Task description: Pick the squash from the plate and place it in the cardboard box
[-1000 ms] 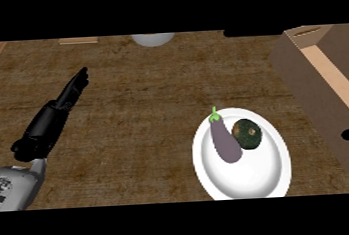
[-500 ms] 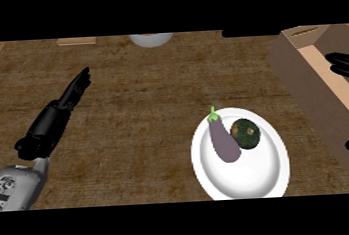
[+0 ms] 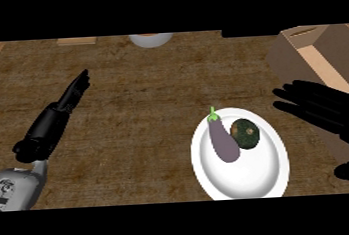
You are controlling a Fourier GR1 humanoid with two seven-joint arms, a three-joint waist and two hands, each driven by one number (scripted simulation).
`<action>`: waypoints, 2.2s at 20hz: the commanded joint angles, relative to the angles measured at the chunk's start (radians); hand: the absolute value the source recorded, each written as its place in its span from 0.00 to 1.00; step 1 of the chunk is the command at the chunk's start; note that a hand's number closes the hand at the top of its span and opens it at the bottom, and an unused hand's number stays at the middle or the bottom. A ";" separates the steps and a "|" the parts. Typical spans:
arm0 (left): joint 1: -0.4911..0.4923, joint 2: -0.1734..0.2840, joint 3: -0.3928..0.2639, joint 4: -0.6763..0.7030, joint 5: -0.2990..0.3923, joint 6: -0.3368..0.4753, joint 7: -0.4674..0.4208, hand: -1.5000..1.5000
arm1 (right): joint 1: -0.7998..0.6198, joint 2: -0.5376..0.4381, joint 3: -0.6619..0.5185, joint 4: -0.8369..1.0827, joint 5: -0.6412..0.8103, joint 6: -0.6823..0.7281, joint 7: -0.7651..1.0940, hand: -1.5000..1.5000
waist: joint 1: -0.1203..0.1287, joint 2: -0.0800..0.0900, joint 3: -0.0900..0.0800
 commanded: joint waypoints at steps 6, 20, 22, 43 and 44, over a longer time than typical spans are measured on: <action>-0.005 -0.012 0.054 0.018 -0.009 -0.063 -0.013 0.50 | -0.008 0.130 0.136 -0.188 0.123 0.197 0.356 0.00 | 0.004 0.003 0.001; -0.009 -0.113 0.090 -0.063 -0.098 -0.084 0.084 0.50 | 0.016 0.324 0.200 -0.022 0.430 0.135 0.304 0.00 | 0.006 0.004 0.002; -0.036 -0.109 0.128 0.000 -0.096 -0.120 0.055 0.50 | 0.095 0.324 0.215 -0.066 0.479 0.100 0.281 0.00 | 0.001 0.004 0.002; 0.005 -0.170 0.219 0.001 -0.199 -0.194 -0.013 0.50 | 0.039 0.508 0.195 0.220 0.710 0.061 0.152 0.00 | 0.004 0.004 0.002; 0.022 -0.182 0.208 -0.023 -0.198 -0.202 0.003 0.50 | 0.012 0.557 0.213 0.267 0.736 0.059 0.177 0.00 | 0.006 0.004 0.002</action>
